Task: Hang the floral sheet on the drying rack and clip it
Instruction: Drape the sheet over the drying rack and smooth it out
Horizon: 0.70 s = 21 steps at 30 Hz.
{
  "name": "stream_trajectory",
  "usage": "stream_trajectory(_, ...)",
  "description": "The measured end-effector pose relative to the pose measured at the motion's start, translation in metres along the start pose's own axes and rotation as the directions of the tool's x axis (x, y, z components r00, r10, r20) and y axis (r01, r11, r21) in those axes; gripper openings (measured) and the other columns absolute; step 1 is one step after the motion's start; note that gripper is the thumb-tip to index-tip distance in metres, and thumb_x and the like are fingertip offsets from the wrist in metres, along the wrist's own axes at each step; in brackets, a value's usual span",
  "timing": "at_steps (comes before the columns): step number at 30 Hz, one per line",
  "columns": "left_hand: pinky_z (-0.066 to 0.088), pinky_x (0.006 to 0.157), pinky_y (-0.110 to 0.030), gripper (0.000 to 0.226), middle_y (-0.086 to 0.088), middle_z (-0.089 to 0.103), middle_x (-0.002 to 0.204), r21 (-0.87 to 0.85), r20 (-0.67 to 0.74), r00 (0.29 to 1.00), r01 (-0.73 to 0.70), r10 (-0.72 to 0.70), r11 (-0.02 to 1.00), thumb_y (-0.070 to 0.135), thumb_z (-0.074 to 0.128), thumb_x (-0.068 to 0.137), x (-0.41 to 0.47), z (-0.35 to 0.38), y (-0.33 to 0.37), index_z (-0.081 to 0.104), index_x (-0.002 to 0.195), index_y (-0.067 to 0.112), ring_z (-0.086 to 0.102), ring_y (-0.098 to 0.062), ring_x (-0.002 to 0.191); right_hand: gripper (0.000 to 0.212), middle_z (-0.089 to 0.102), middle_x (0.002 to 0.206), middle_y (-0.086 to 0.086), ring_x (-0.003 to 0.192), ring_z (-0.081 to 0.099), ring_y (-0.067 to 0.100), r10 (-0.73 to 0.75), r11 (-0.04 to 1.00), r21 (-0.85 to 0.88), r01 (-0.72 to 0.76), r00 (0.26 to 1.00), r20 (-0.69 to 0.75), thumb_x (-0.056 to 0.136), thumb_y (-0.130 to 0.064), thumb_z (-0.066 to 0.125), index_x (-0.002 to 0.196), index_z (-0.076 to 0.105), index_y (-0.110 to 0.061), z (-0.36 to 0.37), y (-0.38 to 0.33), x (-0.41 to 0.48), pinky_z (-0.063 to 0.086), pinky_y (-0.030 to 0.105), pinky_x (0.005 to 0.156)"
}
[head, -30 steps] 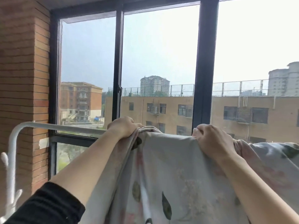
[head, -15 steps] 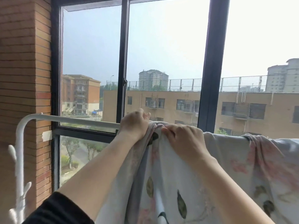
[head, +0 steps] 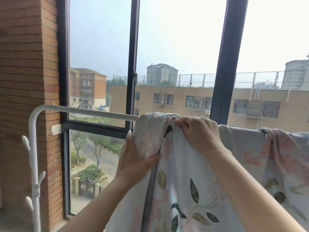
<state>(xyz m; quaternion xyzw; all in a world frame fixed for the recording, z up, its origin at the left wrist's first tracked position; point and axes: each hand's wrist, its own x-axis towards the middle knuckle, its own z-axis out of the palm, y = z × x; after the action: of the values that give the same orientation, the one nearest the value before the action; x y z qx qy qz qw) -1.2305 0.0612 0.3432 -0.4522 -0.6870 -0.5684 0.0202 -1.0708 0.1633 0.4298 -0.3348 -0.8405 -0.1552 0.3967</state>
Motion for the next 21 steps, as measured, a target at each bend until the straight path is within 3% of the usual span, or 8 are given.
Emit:
stream_trajectory(2,0.043,0.074,-0.025,0.078,0.011,0.055,0.109,-0.042,0.040,0.992,0.123,-0.122,0.991,0.041,0.078,0.069,0.000,-0.001,-0.004,0.037,0.133,0.022,0.054,-0.013,0.098,0.035,0.069,0.114,-0.012,0.106,0.062,0.018,-0.011,1.000,0.000,0.011,1.000,0.003,0.098,-0.050,0.034,0.118,0.062,-0.043,-0.001,0.003,-0.001,0.037,0.029,0.074)
stream_trajectory(4,0.042,0.061,-0.020,0.035,0.011,0.061,0.086,-0.037,0.063,0.988,0.141,-0.139,0.989,0.033,0.074,0.077,-0.003,-0.003,-0.006,0.059,0.105,0.017,0.059,-0.010,0.079,0.035,0.068,0.114,-0.013,0.106,0.062,0.017,-0.025,1.000,0.014,0.025,1.000,-0.004,0.098,-0.050,0.033,0.120,0.060,-0.045,-0.001,0.005,-0.001,0.033,0.028,0.072)
stream_trajectory(5,0.043,0.059,-0.021,0.027,0.008,0.063,0.076,-0.078,0.074,0.988,0.144,-0.138,0.987,0.032,0.073,0.079,-0.003,-0.003,-0.007,0.064,0.092,0.010,0.060,-0.013,0.073,0.034,0.068,0.115,-0.013,0.107,0.062,0.016,-0.033,0.999,0.025,0.034,0.999,-0.012,0.098,-0.050,0.033,0.121,0.059,-0.046,-0.001,0.006,-0.001,0.031,0.028,0.071)
stream_trajectory(9,0.041,0.064,-0.031,0.056,-0.008,0.059,0.068,-0.245,0.098,0.990,0.121,-0.099,0.962,0.044,0.070,0.070,0.000,-0.019,0.006,0.063,0.081,-0.010,0.055,-0.016,0.066,0.035,0.067,0.116,-0.013,0.107,0.062,0.015,-0.056,0.998,0.037,0.057,0.998,-0.018,0.099,-0.049,0.033,0.123,0.057,-0.045,-0.001,0.009,0.001,0.029,0.027,0.070)
stream_trajectory(13,0.043,0.062,-0.024,0.027,-0.016,0.065,0.062,-0.164,-0.005,1.000,0.025,-0.026,0.986,0.015,0.065,0.086,0.021,-0.054,0.026,0.068,0.074,-0.009,0.057,-0.014,0.057,0.039,0.070,0.107,-0.009,0.100,0.063,0.018,-0.070,0.998,0.001,0.070,0.998,-0.002,0.098,-0.051,0.031,0.112,0.064,-0.036,0.001,0.013,0.001,0.029,0.030,0.066)
stream_trajectory(16,0.045,0.060,-0.018,0.017,-0.007,0.068,0.066,-0.085,-0.074,0.996,-0.049,0.043,0.995,0.014,0.063,0.086,0.046,-0.074,0.044,0.073,0.074,0.006,0.058,-0.008,0.060,0.042,0.071,0.098,-0.007,0.094,0.063,0.019,-0.072,0.997,-0.015,0.072,0.997,-0.001,0.096,-0.054,0.031,0.099,0.063,-0.028,0.002,0.015,0.003,0.029,0.031,0.063)
stream_trajectory(19,0.044,0.057,-0.018,0.030,0.005,0.061,0.047,-0.013,-0.093,0.984,-0.156,0.154,0.988,0.015,0.061,0.086,0.081,-0.081,0.070,0.065,0.056,0.013,0.056,-0.003,0.051,0.042,0.070,0.097,-0.008,0.093,0.063,0.019,-0.026,1.000,0.006,0.026,1.000,-0.014,0.096,-0.054,0.030,0.099,0.062,-0.027,-0.003,0.016,0.003,0.030,0.032,0.064)
stream_trajectory(21,0.043,0.060,-0.027,0.031,0.000,0.061,0.051,0.002,-0.124,0.965,-0.233,0.232,0.972,0.021,0.063,0.086,0.106,-0.078,0.089,0.065,0.057,0.011,0.058,-0.013,0.058,0.039,0.069,0.096,-0.007,0.092,0.062,0.022,0.044,0.997,0.064,-0.041,0.998,-0.048,0.097,-0.052,0.031,0.100,0.062,-0.028,-0.007,0.018,0.003,0.030,0.032,0.066)
